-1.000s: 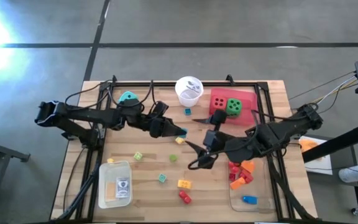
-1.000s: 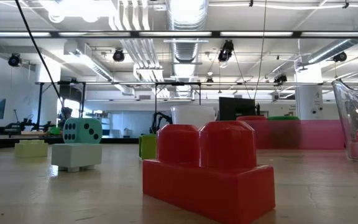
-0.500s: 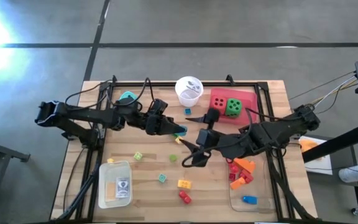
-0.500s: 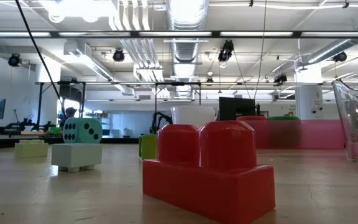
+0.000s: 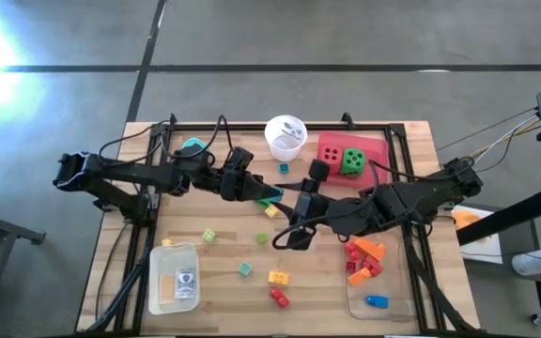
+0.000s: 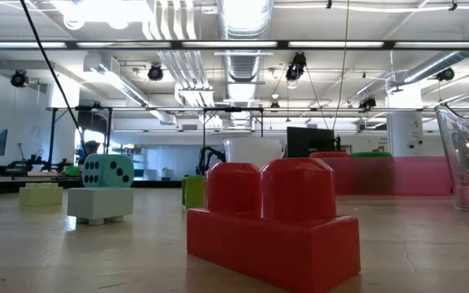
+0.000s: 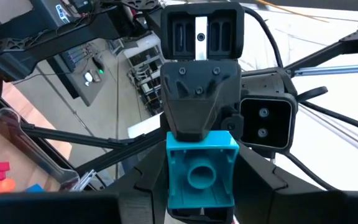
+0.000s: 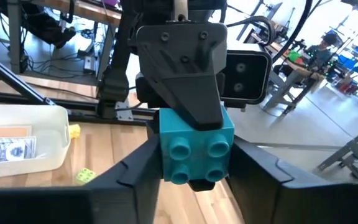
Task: Pick & Place Toys
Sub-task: Put the blue game piece into the transparent bin
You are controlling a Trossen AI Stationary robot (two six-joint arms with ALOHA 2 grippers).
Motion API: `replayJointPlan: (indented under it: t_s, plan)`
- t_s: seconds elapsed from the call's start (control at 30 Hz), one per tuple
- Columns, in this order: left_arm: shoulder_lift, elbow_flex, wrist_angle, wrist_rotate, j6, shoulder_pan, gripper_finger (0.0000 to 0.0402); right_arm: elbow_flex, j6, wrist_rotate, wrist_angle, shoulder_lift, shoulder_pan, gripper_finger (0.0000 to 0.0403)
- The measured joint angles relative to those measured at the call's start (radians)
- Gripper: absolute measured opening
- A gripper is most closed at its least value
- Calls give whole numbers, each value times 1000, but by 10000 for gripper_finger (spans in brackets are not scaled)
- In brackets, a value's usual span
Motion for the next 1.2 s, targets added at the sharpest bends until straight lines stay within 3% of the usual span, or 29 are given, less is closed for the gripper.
replayJointPlan:
  t_s: [0.1, 0.3, 0.57, 0.7, 0.83, 1.07, 1.2]
  plan:
    - [0, 0, 0, 1, -2, 0, 129, 0, -15, 0, 5, 0, 0, 131]
    - [0, 0, 0, 1, -14, 0, 133, 0, -14, -3, 6, 0, 0, 130]
    - [1, -2, -11, 1, 55, 0, 323, 0, 2, -18, 8, -1, -1, 130]
    - [1, -2, -9, 1, 88, 0, 386, 0, 35, -77, 3, -5, 2, 130]
    - [0, -2, -46, 2, 99, 1, 382, 0, 77, -135, -30, -13, 4, 130]
    - [-1, -2, -211, 2, 113, 2, 359, 0, 274, -362, -208, -36, 8, 130]
    - [-1, -2, -300, 18, 115, 2, 358, 0, 367, -439, -299, -42, 32, 130]
